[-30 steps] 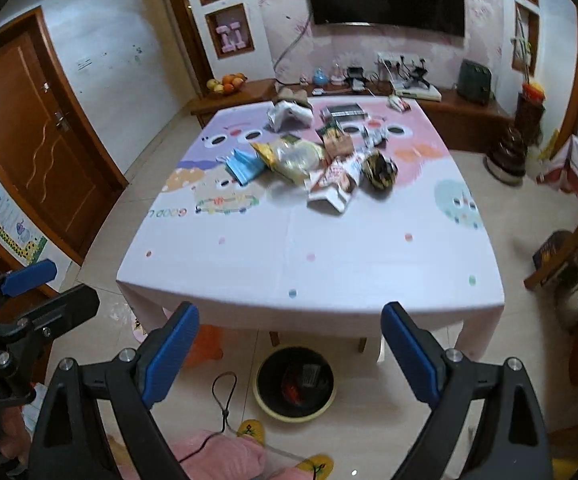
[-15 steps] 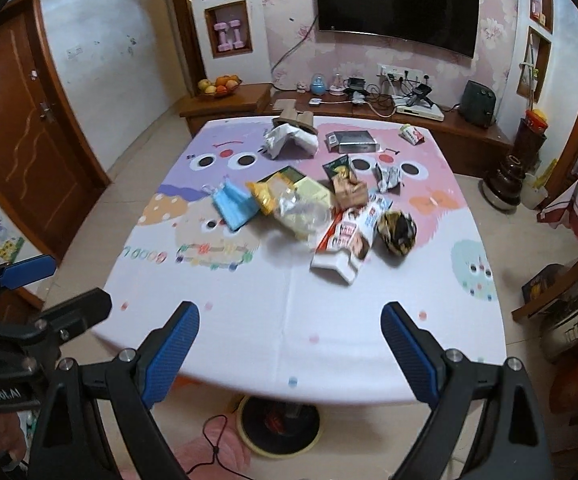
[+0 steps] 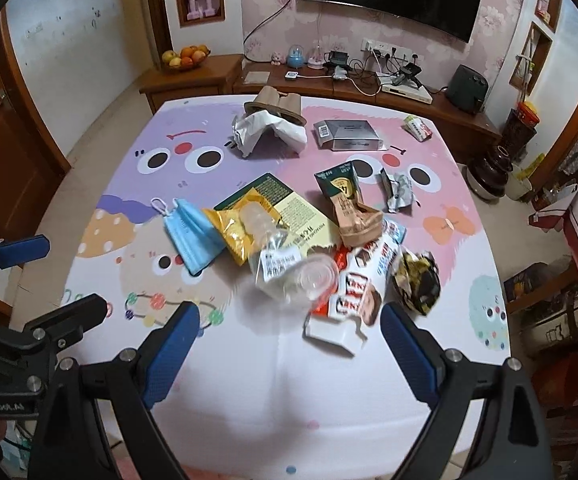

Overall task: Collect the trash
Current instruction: 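Grasp the clear plastic bottle with the right gripper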

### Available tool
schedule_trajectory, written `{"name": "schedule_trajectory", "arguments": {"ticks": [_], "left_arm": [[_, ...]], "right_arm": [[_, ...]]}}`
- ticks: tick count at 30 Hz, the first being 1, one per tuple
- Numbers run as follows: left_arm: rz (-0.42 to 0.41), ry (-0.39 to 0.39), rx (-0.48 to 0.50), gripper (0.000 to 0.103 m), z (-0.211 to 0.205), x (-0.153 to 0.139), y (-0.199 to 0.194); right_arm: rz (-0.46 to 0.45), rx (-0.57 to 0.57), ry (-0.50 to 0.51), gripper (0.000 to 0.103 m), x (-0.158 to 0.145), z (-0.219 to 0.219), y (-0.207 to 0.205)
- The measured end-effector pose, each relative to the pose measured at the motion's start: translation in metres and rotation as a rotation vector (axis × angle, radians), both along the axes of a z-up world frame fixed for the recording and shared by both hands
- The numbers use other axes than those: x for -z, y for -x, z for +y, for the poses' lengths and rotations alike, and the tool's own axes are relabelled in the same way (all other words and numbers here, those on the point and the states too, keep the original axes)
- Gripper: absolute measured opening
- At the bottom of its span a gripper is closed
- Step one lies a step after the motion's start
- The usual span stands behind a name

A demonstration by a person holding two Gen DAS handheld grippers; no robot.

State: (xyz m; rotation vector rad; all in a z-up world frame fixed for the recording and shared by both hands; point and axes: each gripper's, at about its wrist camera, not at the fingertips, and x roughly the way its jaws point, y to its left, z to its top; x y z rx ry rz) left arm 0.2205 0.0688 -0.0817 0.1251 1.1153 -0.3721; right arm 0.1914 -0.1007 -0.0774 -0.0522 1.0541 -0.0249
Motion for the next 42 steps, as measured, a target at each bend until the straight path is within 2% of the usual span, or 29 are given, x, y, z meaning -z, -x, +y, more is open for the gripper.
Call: {"name": "schedule_trajectory", "arguments": {"ticks": [4, 11, 17, 19, 21, 24, 30, 31, 32, 33, 37, 42], "left_arm": [[0.050, 0.012, -0.010, 0.095, 0.011, 0.019, -0.018], [0.127, 0.036, -0.057, 0.094, 0.030, 0.042, -0.041], [0.153, 0.034, -0.063, 0.094, 0.031, 0.053, -0.052], [0.157, 0.029, -0.056, 0.094, 0.029, 0.055, -0.056], [0.162, 0.026, -0.051, 0.094, 0.027, 0.058, -0.058], [0.169, 0.024, -0.046, 0.094, 0.025, 0.061, -0.063], [0.201, 0.034, -0.054, 0.094, 0.023, 0.071, -0.077], [0.209, 0.036, -0.057, 0.094, 0.022, 0.073, -0.080], [0.215, 0.037, -0.060, 0.094, 0.022, 0.076, -0.083], [0.224, 0.038, -0.065, 0.094, 0.021, 0.078, -0.086], [0.270, 0.043, -0.095, 0.094, 0.016, 0.091, -0.102], [0.356, 0.067, -0.166, 0.094, 0.011, 0.112, -0.123]], "right_arm": [[0.007, -0.033, 0.038, 0.093, 0.008, 0.007, -0.018], [0.028, -0.139, 0.219, 0.092, 0.031, 0.026, -0.047], [0.103, -0.217, 0.405, 0.084, 0.064, 0.038, -0.063], [0.124, -0.230, 0.452, 0.077, 0.074, 0.040, -0.065], [0.149, -0.240, 0.473, 0.069, 0.082, 0.040, -0.067], [0.171, -0.238, 0.496, 0.066, 0.089, 0.040, -0.070], [0.168, -0.193, 0.396, 0.062, 0.078, 0.032, -0.072], [0.164, -0.173, 0.361, 0.053, 0.074, 0.028, -0.072], [0.165, -0.158, 0.319, 0.023, 0.071, 0.025, -0.073], [0.184, -0.131, 0.277, 0.020, 0.069, 0.021, -0.075], [0.216, 0.004, 0.078, 0.019, 0.063, -0.008, -0.079], [0.210, 0.085, -0.078, 0.019, 0.060, -0.025, -0.077]]}}
